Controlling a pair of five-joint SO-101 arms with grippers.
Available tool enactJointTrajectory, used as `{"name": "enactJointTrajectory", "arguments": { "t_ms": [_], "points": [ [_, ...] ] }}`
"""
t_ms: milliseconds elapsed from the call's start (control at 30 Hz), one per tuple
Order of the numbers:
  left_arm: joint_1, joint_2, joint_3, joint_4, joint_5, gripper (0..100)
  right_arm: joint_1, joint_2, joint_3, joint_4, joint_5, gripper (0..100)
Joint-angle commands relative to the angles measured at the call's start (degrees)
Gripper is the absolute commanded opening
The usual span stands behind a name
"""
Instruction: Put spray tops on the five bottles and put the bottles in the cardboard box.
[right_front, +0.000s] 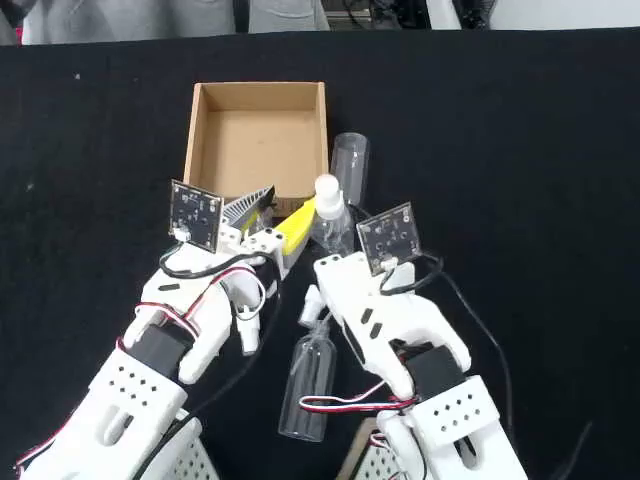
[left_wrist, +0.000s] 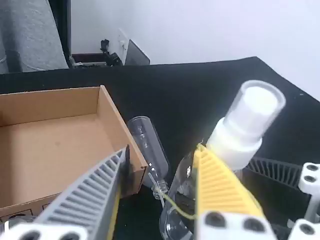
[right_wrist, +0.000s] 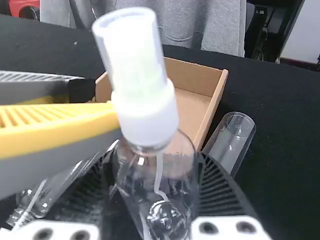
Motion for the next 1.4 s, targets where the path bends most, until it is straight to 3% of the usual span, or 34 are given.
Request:
{"name": "enactJointTrajectory", "arguments": {
  "t_ms": [0,233,500,767,1367],
  "points": [
    [2.42,-0.79,-0.57,-0.7,-1.23,20,1.23,-1.27,-1.19,-1.23,1.85,7.8],
    [5.05,-0.79,-1.19,2.64,-5.36,20,2.64,-1.19,-0.57,-1.32,2.2,7.8],
    [4.35,-0.79,-1.27,2.55,-5.1,20,2.64,-1.19,-0.31,-1.32,2.2,7.8],
    [-4.09,-0.79,-2.51,2.46,0.7,21,2.73,-1.19,-0.22,-1.23,2.2,7.8],
    [-22.02,-0.79,-0.75,2.46,0.79,21,2.81,-1.19,1.01,-1.49,1.76,7.8]
  ]
}}
